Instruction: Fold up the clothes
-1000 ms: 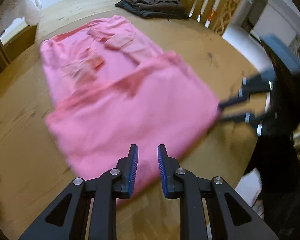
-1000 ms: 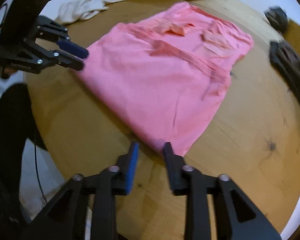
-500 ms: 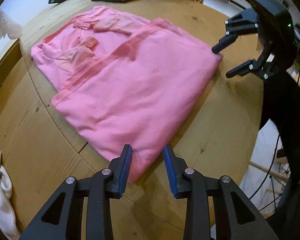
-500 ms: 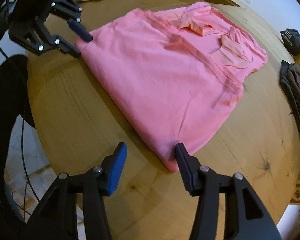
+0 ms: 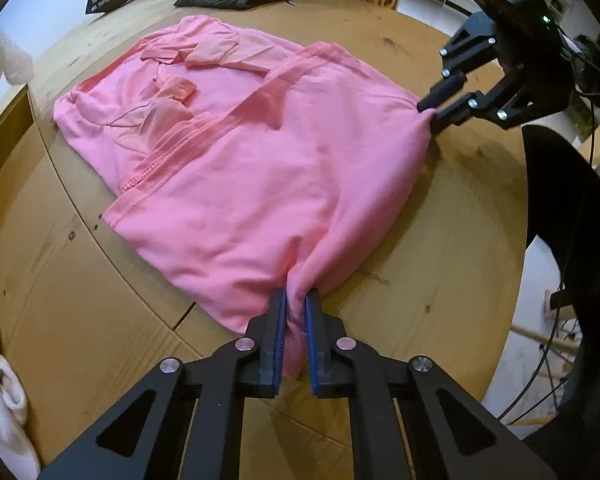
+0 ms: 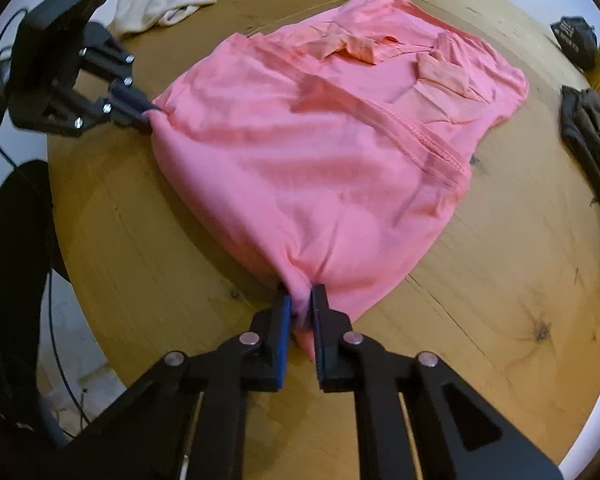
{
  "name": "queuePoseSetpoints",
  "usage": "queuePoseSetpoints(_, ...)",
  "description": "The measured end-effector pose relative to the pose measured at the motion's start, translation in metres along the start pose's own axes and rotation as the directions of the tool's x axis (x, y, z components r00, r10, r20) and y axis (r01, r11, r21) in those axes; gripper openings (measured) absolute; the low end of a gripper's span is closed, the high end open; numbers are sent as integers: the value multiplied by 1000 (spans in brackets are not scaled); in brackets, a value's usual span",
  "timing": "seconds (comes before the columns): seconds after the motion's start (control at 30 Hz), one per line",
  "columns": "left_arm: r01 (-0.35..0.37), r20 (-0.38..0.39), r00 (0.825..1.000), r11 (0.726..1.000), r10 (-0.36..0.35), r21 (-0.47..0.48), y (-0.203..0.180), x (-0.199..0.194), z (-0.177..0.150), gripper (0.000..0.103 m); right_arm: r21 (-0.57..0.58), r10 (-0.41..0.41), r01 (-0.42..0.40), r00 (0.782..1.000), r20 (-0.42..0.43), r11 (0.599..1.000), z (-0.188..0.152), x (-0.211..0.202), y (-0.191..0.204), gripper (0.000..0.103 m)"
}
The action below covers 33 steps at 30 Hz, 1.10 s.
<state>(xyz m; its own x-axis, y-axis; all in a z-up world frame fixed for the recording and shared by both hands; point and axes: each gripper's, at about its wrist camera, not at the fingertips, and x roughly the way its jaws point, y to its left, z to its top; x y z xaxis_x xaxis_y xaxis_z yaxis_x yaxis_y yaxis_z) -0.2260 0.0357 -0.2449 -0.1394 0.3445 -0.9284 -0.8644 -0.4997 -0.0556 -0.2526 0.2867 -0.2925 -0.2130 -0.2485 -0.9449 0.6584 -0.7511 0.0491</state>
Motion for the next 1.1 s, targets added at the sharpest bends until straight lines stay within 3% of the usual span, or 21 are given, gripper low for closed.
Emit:
queuePoseSetpoints(0.13,-1,9,1000,1000,1,-9,-13,-6,-5,6,-27,-2,1,1000,-12,1000,-9,-12,14,8)
queuePoseSetpoints(0.43,118,15,993,993,-118,-15,-95,-40,-43,6,-30,72,-75,993,-89,997,-75,-55,68,8)
queuePoseSetpoints(0.6,171,37,985,983,-169,-59,-133,-62,-56,6,22,79,-78,996,-32,997,-86,-88,72,8)
queuePoseSetpoints(0.73,157,109,983,982,-146,-107,-95,-91,-37,5,69,42,-47,997,66,997,-48,-108,36,8)
queuePoseSetpoints(0.9,32,188,982,996,-16,-83,-29,-102,17,5,56,-43,34,985,168,998,20,-120,-1,7)
queuePoseSetpoints(1.1,15,225,974,991,15,-134,70,-82,74,5,137,-52,28,983,176,990,98,-92,-76,7)
